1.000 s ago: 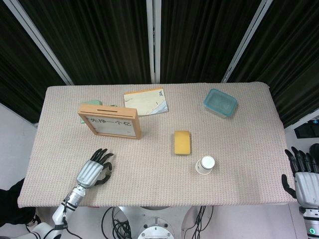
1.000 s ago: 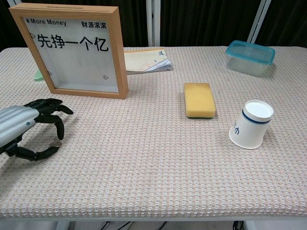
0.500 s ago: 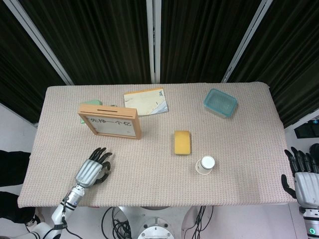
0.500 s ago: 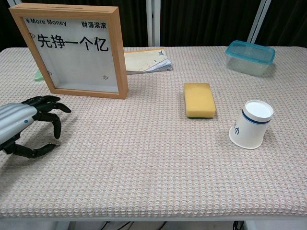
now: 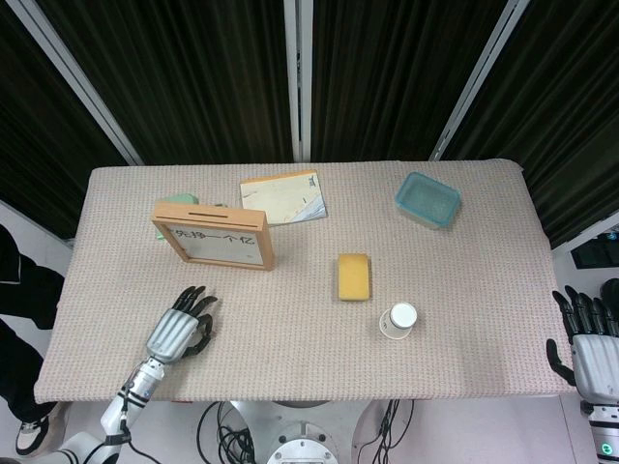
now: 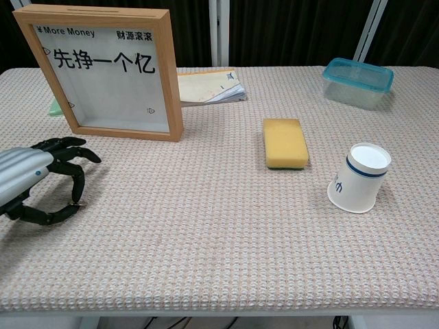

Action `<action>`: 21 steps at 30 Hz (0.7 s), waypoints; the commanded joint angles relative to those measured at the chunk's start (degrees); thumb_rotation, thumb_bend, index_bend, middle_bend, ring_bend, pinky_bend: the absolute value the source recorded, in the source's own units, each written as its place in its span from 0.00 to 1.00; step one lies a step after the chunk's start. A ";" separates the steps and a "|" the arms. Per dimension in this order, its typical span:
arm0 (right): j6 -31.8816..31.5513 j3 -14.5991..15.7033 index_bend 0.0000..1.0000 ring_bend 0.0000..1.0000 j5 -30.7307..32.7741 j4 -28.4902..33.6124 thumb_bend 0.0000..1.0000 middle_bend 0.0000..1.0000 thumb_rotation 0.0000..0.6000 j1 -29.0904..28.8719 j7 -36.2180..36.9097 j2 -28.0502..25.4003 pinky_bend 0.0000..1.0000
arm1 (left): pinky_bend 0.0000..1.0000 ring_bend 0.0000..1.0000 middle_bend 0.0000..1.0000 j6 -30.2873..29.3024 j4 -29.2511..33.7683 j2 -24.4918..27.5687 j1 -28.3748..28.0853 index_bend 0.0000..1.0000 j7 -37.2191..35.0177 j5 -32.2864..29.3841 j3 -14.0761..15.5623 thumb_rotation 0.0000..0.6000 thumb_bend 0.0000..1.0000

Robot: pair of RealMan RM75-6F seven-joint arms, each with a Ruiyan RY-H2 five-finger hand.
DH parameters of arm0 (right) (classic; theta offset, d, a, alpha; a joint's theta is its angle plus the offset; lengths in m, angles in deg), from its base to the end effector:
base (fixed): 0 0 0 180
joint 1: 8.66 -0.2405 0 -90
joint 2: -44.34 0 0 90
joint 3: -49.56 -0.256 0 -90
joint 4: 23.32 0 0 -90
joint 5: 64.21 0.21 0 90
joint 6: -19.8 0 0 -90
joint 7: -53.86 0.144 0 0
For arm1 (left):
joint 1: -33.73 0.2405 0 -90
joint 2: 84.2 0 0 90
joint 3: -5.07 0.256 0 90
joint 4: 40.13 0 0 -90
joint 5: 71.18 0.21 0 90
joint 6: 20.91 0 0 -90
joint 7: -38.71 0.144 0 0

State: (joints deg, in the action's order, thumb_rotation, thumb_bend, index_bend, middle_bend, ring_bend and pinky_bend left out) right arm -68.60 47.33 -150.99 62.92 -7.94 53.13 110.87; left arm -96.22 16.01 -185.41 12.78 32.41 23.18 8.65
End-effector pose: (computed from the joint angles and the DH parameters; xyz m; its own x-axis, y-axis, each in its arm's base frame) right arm -0.3395 -0.1476 0.1611 0.4675 0.0043 0.8840 -0.8820 0.0699 0.4661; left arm -0.2677 0.2368 -0.0490 0.3829 0.1877 0.9045 0.8660 -0.4138 -0.2807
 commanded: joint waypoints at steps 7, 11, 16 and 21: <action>-0.11 -0.06 0.00 0.00 0.00 0.23 0.45 0.00 1.00 0.09 0.10 -0.19 0.00 | 0.08 0.00 0.19 -0.35 2.96 1.28 0.04 0.60 -0.95 -0.46 -0.30 1.00 0.38; -0.22 -0.07 0.00 0.00 -0.13 0.45 0.45 0.00 1.00 0.10 0.12 -0.28 0.00 | 0.08 0.00 0.19 -0.96 6.02 3.10 0.25 0.60 -1.34 -0.74 -0.54 1.00 0.39; -0.80 -0.21 0.00 0.00 -0.52 0.96 0.45 0.00 1.00 0.18 0.23 -0.71 0.00 | 0.09 0.00 0.19 -4.23 12.45 8.41 1.31 0.60 0.75 -1.29 -1.91 1.00 0.39; -1.06 -0.44 0.00 0.00 -0.74 1.34 0.45 0.00 1.00 0.06 0.39 -1.10 0.00 | 0.09 0.00 0.24 -7.56 20.05 15.77 2.26 0.60 3.97 -3.64 -5.49 1.00 0.39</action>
State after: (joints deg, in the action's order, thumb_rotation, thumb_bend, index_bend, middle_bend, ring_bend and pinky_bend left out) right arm -69.66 46.91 -151.72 64.24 -7.86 53.50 109.79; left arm -102.07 32.94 -172.72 14.45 34.66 20.90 5.13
